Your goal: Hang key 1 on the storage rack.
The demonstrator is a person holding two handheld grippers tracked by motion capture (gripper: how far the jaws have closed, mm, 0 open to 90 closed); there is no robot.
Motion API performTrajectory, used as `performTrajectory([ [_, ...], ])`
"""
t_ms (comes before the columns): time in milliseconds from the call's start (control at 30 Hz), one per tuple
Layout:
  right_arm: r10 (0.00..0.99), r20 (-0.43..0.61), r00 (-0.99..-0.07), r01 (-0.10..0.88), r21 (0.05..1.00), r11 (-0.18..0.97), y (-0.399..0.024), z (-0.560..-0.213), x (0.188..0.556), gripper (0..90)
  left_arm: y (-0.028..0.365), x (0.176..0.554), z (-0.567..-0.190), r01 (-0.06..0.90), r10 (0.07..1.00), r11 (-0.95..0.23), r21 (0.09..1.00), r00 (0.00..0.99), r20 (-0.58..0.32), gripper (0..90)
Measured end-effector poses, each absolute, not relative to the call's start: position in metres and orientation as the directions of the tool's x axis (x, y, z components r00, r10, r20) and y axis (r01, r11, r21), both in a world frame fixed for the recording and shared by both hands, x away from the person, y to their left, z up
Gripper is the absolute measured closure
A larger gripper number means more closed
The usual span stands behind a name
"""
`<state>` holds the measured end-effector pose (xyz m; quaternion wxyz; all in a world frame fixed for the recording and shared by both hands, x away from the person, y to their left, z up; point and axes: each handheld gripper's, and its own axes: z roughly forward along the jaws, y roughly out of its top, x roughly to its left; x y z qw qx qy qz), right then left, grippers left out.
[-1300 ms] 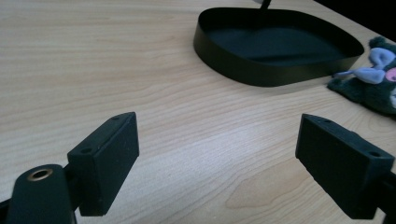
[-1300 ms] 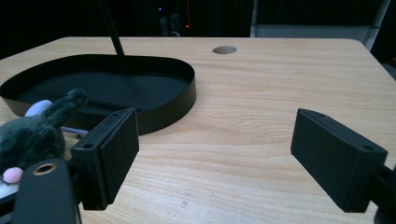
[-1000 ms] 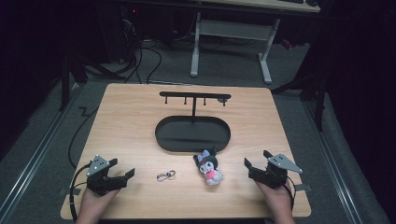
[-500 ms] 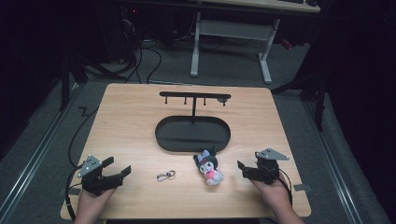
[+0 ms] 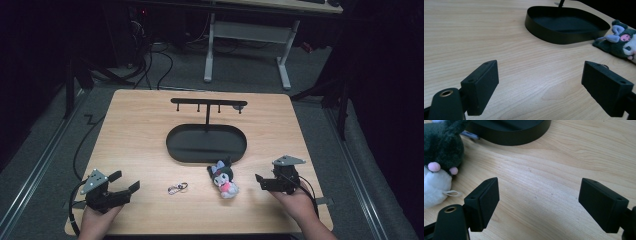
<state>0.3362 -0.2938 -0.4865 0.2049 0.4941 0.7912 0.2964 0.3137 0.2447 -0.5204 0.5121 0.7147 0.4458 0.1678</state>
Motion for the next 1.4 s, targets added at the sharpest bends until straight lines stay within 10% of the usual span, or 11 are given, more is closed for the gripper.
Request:
performTrajectory([
  [1400, 0.72, -0.086, -0.689, 0.702, 0.169, 0.692, -0.219, -0.454, 0.359, 16.4, 0.242, 0.31, -0.52, 0.45, 0.795, -0.124, 0.884, 0.578, -0.182, 14.8],
])
